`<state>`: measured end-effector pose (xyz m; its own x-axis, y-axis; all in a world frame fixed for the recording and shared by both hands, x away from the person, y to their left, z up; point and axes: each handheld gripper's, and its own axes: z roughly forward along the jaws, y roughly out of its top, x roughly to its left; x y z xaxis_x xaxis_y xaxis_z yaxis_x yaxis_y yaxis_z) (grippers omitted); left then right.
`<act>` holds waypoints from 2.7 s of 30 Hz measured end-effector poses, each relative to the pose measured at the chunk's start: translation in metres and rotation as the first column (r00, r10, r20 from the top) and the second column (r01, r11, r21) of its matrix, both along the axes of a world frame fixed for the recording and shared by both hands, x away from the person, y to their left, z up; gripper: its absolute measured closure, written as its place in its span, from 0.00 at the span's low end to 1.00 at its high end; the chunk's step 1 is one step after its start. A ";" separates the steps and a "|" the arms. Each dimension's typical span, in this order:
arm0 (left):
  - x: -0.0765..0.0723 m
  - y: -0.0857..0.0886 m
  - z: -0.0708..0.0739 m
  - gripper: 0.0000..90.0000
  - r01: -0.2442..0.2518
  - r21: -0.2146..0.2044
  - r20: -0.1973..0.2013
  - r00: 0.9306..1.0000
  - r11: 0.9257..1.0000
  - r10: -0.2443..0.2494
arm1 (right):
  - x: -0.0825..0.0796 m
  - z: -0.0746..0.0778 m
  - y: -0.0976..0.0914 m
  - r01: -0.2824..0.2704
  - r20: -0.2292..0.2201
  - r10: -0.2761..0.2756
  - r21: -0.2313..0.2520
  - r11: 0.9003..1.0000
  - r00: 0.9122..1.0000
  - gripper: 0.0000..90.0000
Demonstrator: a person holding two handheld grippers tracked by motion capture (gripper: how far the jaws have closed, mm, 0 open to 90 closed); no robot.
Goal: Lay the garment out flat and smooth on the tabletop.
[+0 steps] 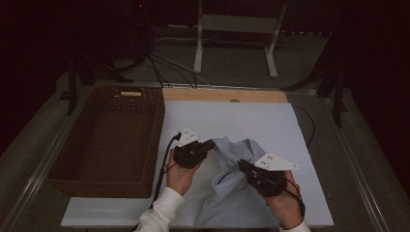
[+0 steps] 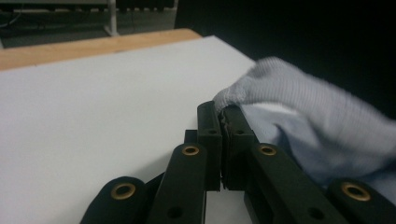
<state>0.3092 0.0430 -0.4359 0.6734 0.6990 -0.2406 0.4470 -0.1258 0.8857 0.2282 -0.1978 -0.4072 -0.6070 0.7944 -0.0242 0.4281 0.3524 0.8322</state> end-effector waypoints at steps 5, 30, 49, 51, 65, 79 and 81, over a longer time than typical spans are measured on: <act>-0.003 0.001 0.013 0.99 0.023 -0.026 0.022 0.999 0.999 -0.023 | 0.003 -0.006 0.006 -0.031 -0.029 0.031 -0.029 0.999 0.999 0.80; -0.015 -0.008 0.028 0.99 0.084 -0.023 0.070 0.994 0.996 -0.082 | 0.032 0.010 0.012 -0.046 0.013 0.045 0.070 0.996 0.999 0.86; -0.014 -0.010 0.029 0.99 0.086 -0.022 0.077 0.994 0.996 -0.084 | 0.020 0.032 -0.003 0.037 0.133 -0.042 0.044 0.998 0.990 0.88; -0.014 -0.011 0.030 0.99 0.085 -0.025 0.077 0.994 0.996 -0.083 | 0.019 0.030 -0.001 0.016 0.128 -0.022 0.048 0.999 0.992 0.78; -0.016 -0.012 0.033 0.99 0.092 -0.028 0.084 0.992 0.995 -0.090 | 0.030 0.016 0.011 -0.028 0.069 0.024 0.063 0.998 0.997 0.89; -0.017 -0.010 0.033 0.99 0.112 -0.041 0.090 0.990 0.993 -0.108 | 0.036 0.007 0.018 -0.006 0.003 0.007 -0.042 0.999 1.000 0.96; -0.017 -0.009 0.034 0.99 0.111 -0.045 0.092 0.990 0.993 -0.107 | 0.033 0.010 0.015 -0.003 0.023 0.004 -0.031 1.000 1.000 0.81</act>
